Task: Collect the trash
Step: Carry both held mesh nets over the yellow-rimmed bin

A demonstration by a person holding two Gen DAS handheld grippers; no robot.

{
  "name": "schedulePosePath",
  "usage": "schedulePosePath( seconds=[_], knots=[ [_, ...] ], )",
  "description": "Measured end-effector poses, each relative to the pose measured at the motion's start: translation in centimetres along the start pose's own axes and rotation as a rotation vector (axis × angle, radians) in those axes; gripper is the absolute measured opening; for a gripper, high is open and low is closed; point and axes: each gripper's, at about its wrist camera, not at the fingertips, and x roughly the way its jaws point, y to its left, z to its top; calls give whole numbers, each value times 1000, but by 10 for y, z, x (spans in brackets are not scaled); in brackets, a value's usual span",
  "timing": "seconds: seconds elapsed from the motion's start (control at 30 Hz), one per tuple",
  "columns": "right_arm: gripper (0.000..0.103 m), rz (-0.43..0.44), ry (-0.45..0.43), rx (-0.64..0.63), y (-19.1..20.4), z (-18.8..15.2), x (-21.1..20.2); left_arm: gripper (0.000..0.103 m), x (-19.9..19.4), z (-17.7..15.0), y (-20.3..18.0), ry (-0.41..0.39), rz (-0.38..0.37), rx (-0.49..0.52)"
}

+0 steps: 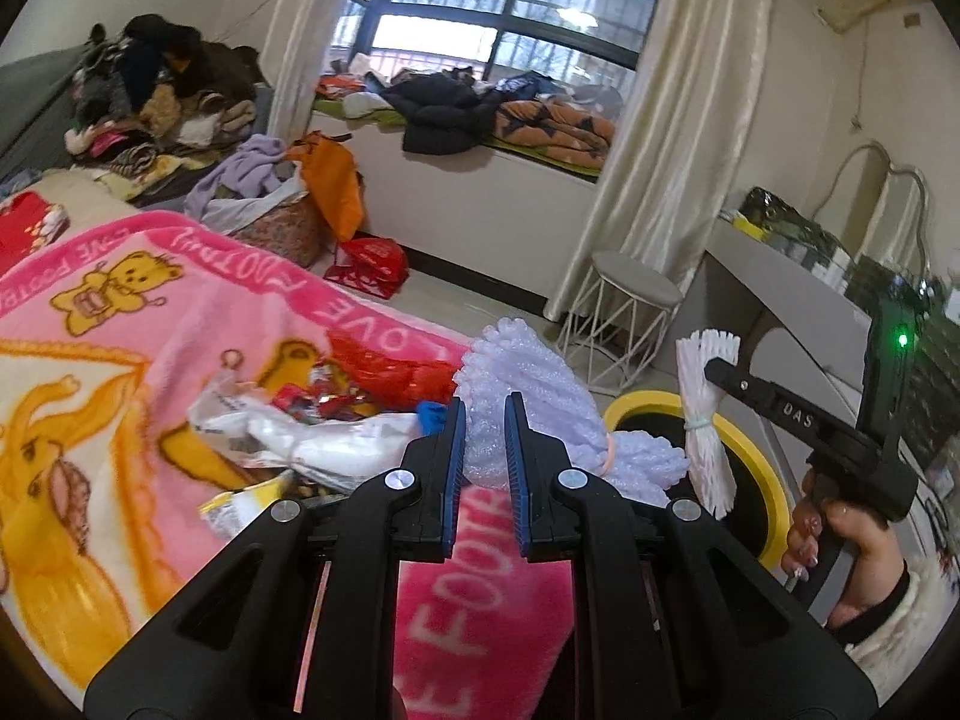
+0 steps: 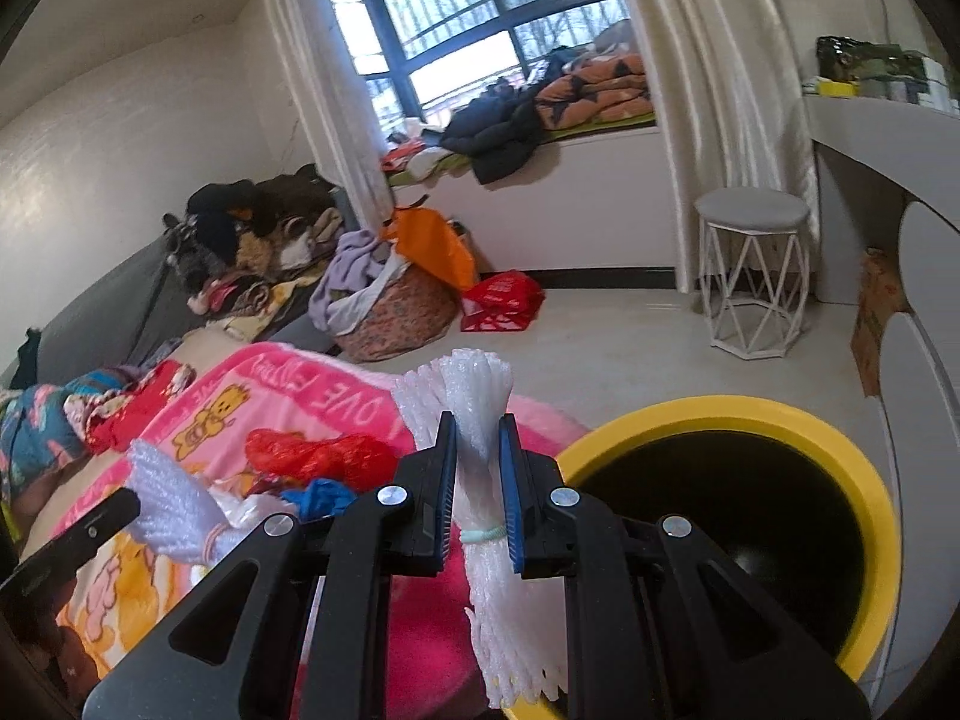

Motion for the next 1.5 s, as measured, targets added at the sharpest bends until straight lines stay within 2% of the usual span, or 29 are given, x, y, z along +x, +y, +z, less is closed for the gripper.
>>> schedulePosePath(
  seconds=[0.57, 1.1, 1.5],
  knots=[
    [14, -125, -29, 90, -59, 0, -12, 9, 38, -10, -54, 52, -50, 135],
    [14, -224, -16, 154, -104, -12, -3, 9, 83, -23, -103, 125, -89, 250],
    [14, -279, 13, 183, -129, -24, 7, 10, 116, -35, -118, 183, -117, 277]
  ],
)
